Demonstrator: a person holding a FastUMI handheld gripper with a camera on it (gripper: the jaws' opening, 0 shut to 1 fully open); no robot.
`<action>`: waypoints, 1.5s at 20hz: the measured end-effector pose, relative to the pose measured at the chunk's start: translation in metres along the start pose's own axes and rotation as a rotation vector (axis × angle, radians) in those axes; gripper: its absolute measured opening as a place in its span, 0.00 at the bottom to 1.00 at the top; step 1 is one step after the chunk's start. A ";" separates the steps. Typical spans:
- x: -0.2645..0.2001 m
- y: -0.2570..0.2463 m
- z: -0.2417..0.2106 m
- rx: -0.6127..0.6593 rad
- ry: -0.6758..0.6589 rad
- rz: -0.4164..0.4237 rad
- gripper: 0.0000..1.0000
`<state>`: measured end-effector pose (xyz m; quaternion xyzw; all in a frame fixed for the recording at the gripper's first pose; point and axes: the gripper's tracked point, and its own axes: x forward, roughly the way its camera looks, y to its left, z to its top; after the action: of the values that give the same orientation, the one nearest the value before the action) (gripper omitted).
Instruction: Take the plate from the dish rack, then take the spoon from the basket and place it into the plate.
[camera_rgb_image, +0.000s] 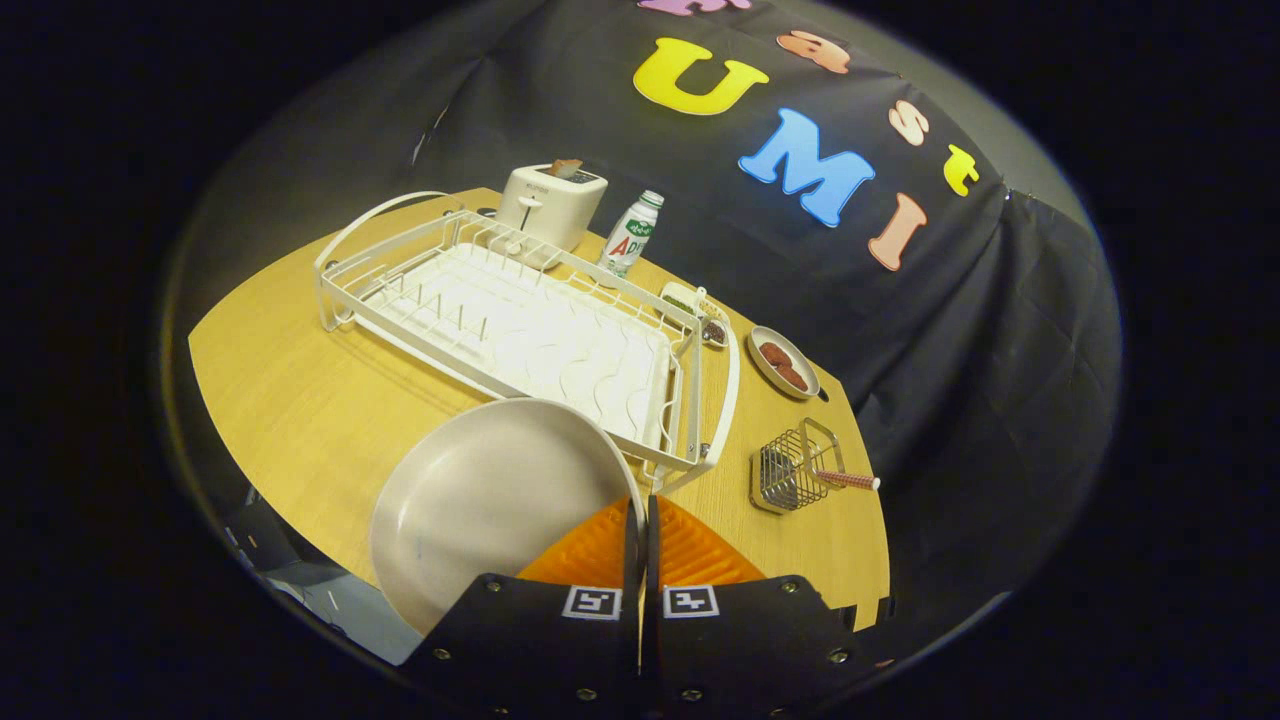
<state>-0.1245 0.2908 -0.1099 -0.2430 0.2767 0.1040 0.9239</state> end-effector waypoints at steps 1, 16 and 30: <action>0.005 -0.002 -0.001 -0.002 0.002 0.008 0.01; 0.023 -0.019 0.004 -0.018 -0.005 0.012 0.14; 0.026 -0.099 -0.010 0.231 0.019 -0.054 0.14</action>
<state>-0.0751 0.2024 -0.0927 -0.1433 0.2889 0.0441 0.9455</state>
